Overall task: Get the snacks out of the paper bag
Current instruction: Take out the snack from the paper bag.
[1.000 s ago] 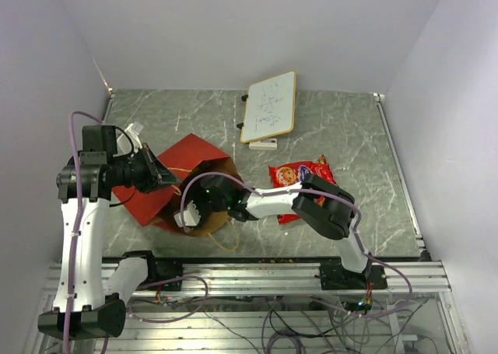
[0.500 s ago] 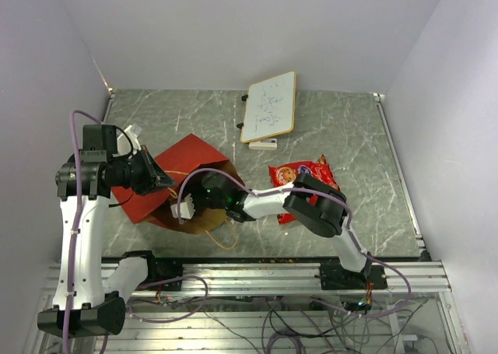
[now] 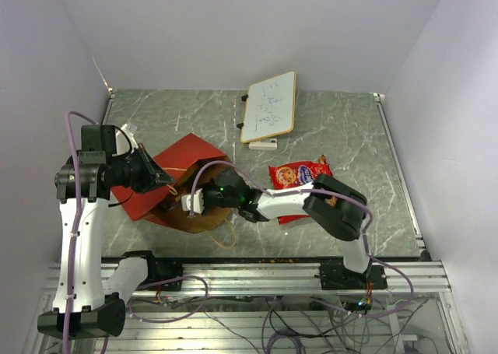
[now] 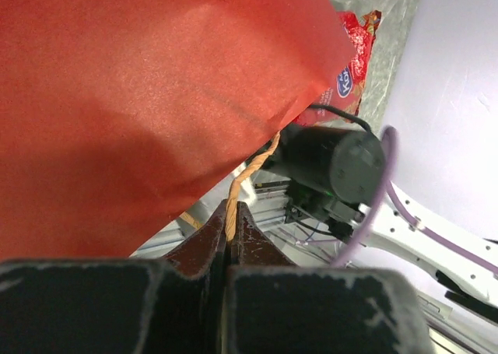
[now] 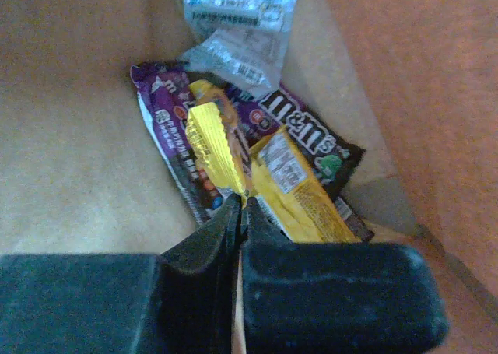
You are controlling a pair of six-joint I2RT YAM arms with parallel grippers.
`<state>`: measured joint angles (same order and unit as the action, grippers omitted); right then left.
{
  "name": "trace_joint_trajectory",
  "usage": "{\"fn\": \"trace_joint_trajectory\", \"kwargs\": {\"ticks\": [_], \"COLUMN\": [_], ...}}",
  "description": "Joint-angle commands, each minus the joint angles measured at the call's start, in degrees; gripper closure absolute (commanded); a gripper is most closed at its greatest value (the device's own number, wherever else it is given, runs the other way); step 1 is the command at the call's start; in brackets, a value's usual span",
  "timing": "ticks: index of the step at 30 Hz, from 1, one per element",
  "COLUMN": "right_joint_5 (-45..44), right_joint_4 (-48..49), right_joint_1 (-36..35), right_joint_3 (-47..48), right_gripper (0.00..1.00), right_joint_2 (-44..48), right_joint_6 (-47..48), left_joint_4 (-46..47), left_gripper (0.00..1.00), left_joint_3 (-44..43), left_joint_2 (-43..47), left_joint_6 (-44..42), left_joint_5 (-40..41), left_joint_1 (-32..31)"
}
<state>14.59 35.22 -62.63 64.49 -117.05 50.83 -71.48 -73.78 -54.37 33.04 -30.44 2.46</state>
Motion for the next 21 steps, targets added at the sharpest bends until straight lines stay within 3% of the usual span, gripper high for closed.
{"fn": "trace_joint_trajectory", "kwargs": {"ticks": [1, 8, 16, 21], "right_joint_5": [1.6, -3.84, -3.19, -3.15], "right_joint_4": [2.9, -1.47, -11.89, -23.27], "right_joint_1": [0.26, -0.21, -0.22, -0.25], "right_joint_3": [-3.98, -6.13, -11.28, -11.09], "right_gripper": [1.0, 1.0, 1.0, 1.0], "right_joint_2": [8.01, 16.27, 28.96, 38.56], "right_joint_6": [-7.9, -24.37, -31.08, -31.69], "left_joint_4": [4.02, 6.34, 9.48, 11.71], "left_gripper": [0.93, 0.93, 0.93, 0.93], "left_joint_3": [-0.28, 1.9, 2.25, 3.79], "left_joint_2": [-0.7, -1.23, -2.69, -2.58], "left_joint_6": [1.19, 2.3, 3.81, 5.79], "left_joint_5": [0.92, 0.94, -0.2, 1.87], "left_joint_1": [-0.21, -0.22, -0.24, -0.19]}}
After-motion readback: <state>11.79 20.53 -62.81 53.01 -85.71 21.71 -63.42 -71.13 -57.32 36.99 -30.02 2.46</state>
